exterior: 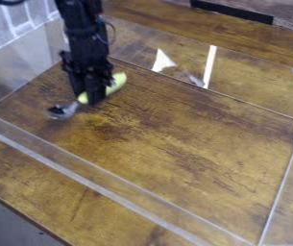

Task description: Move the green spoon to the right

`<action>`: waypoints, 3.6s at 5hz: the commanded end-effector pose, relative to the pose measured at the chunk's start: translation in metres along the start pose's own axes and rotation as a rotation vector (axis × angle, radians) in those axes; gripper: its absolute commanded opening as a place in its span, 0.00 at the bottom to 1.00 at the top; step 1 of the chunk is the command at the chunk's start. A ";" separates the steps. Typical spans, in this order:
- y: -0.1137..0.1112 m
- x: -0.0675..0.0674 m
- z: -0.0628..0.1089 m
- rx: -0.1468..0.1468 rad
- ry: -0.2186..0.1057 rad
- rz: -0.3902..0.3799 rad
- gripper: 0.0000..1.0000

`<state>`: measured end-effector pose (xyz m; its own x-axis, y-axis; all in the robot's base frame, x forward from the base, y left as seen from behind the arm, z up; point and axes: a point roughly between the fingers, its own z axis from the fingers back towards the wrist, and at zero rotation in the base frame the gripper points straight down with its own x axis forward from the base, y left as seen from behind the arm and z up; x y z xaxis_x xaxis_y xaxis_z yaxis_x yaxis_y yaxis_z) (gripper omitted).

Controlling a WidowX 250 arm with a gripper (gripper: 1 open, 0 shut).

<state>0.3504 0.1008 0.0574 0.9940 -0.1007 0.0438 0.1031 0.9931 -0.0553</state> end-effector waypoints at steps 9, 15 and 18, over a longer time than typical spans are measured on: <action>-0.049 -0.007 0.017 0.011 0.034 -0.284 0.00; -0.081 0.022 0.013 -0.005 0.060 -0.407 0.00; -0.070 0.020 0.042 0.008 0.044 -0.288 0.00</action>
<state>0.3528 0.0231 0.0641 0.9121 -0.4000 -0.0897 0.3913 0.9148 -0.1003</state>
